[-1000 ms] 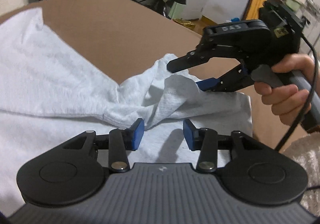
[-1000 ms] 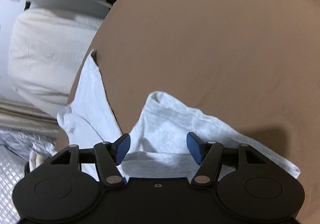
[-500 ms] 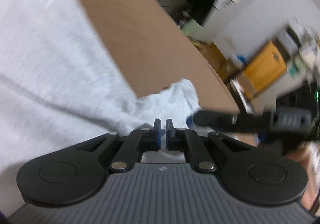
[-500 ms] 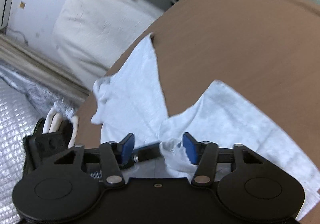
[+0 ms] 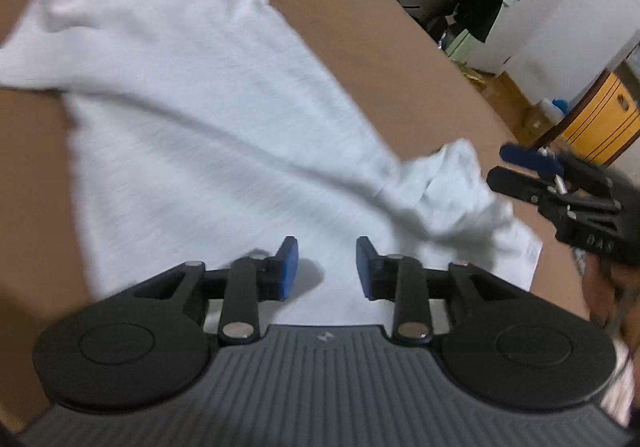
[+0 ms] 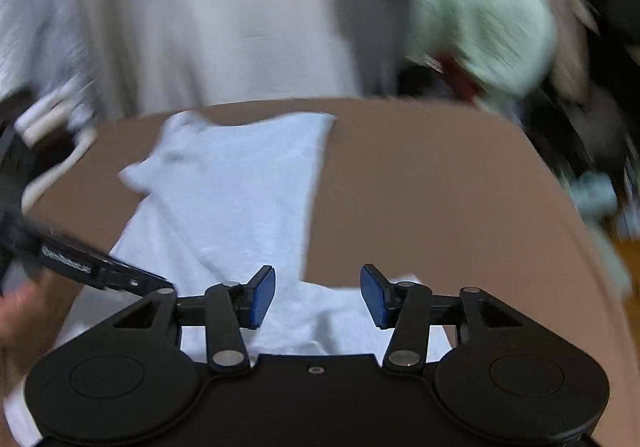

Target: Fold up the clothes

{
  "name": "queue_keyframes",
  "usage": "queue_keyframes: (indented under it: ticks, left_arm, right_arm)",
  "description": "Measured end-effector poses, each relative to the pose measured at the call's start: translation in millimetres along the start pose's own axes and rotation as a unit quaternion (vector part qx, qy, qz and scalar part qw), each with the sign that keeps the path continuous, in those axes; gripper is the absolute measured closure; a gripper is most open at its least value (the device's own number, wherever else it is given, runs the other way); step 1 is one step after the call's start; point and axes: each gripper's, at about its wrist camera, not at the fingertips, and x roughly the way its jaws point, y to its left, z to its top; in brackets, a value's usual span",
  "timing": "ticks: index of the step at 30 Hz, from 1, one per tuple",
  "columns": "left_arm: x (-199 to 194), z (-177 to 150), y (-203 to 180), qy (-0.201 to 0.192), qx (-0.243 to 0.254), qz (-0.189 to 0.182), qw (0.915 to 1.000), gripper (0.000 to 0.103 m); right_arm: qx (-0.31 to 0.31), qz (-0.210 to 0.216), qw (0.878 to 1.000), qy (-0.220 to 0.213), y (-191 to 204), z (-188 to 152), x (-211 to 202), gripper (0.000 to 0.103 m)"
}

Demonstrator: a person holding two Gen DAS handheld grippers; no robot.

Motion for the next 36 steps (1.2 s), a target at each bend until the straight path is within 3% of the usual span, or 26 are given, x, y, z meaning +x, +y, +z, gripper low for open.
queue_keyframes:
  ticks: [2,4,7,8,10,13,19,20,21,22,26,28,30,32,36]
  left_arm:
    - [-18,-15,23,-0.005,-0.017,-0.012,0.9998,0.072]
    - [-29,-25,40,-0.019,-0.037,-0.016,0.9990,0.072]
    - [-50,-37,52,-0.073,-0.036,0.036,0.9961,0.072]
    - [-53,-39,55,-0.085,-0.044,0.038,0.9947,0.072]
    - [-59,-45,63,-0.081,-0.065,0.017,0.9944,0.072]
    - [-57,-51,64,-0.072,-0.052,0.002,0.9960,0.072]
    - [-38,-56,59,-0.060,-0.050,-0.026,0.9966,0.072]
    - [-35,-56,58,-0.058,-0.051,-0.031,0.9965,0.072]
    - [-34,-57,55,-0.057,-0.046,-0.030,0.9969,0.072]
    - [-32,-57,53,-0.056,-0.042,-0.025,0.9972,0.072]
    - [-27,-61,49,-0.052,-0.036,-0.023,0.9977,0.072]
    - [-25,-62,45,-0.051,-0.024,-0.023,0.9982,0.072]
    - [-22,-63,39,-0.046,-0.011,-0.022,0.9986,0.072]
    - [-19,-65,35,-0.040,-0.003,-0.023,0.9989,0.072]
    - [-14,-70,29,-0.035,0.003,-0.025,0.9991,0.072]
  right_arm:
    - [-0.034,0.022,0.999,0.014,1,-6,1,0.048]
    - [-0.024,0.041,0.998,0.033,-8,-13,4,0.048]
    - [-0.018,0.049,0.998,0.037,-13,-16,-1,0.048]
    - [-0.020,0.057,0.997,0.037,-14,-14,-4,0.048]
    - [-0.026,0.075,0.996,0.039,-16,-11,-12,0.048]
    - [-0.029,0.111,0.990,0.081,-18,-10,-6,0.046]
    - [-0.090,0.053,0.988,0.115,0,-20,35,0.046]
    - [-0.098,0.045,0.987,0.118,3,-21,40,0.062]
    - [-0.106,0.036,0.986,0.120,5,-22,46,0.088]
    - [-0.114,0.027,0.985,0.123,7,-23,51,0.090]
    - [-0.022,0.002,0.996,0.086,-20,-17,38,0.093]
    - [0.063,-0.001,0.995,0.075,-43,-13,32,0.093]
    - [0.098,-0.010,0.992,0.075,-54,-11,32,0.094]
    - [0.098,-0.062,0.988,0.098,-58,-12,42,0.100]
    - [0.114,-0.061,0.987,0.093,-64,-19,46,0.101]
